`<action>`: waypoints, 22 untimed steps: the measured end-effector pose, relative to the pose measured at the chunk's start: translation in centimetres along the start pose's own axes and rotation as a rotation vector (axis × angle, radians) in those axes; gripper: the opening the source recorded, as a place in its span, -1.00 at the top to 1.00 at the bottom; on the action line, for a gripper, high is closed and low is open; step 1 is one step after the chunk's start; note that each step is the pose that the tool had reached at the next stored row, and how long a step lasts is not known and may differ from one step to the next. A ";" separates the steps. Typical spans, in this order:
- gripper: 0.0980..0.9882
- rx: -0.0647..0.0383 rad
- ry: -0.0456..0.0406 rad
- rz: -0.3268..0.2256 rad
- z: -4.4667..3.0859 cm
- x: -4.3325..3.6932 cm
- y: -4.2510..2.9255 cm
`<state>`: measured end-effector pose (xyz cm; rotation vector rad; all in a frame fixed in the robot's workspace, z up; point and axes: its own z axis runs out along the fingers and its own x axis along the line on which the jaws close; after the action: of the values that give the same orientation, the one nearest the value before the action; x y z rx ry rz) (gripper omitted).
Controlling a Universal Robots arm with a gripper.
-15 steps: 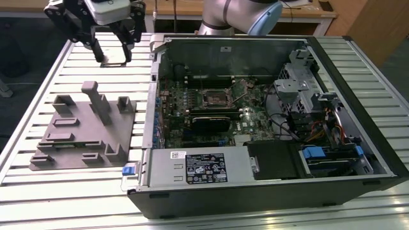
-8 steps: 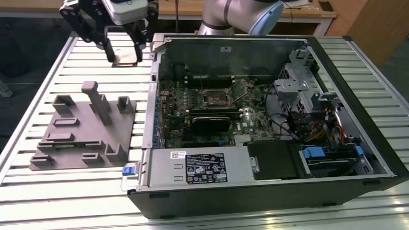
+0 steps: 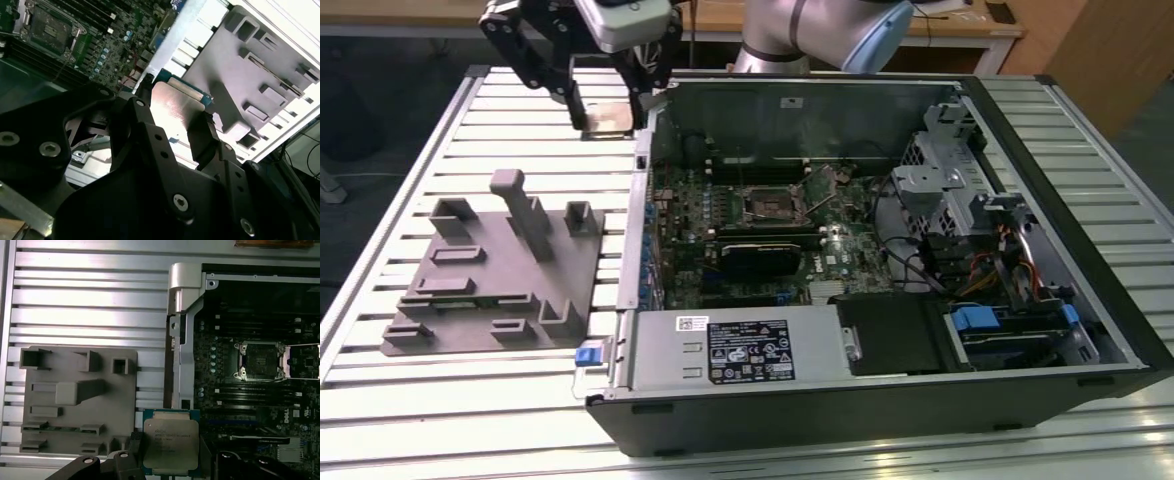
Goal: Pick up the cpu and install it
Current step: 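Pick up the cpu and move it towards the insertion slot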
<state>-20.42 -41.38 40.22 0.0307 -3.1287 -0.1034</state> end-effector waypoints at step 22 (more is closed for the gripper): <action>0.00 0.000 0.0005 0.000 -0.07 -6.59 -0.13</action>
<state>-13.83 -41.37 40.21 0.0307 -3.1282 -0.1035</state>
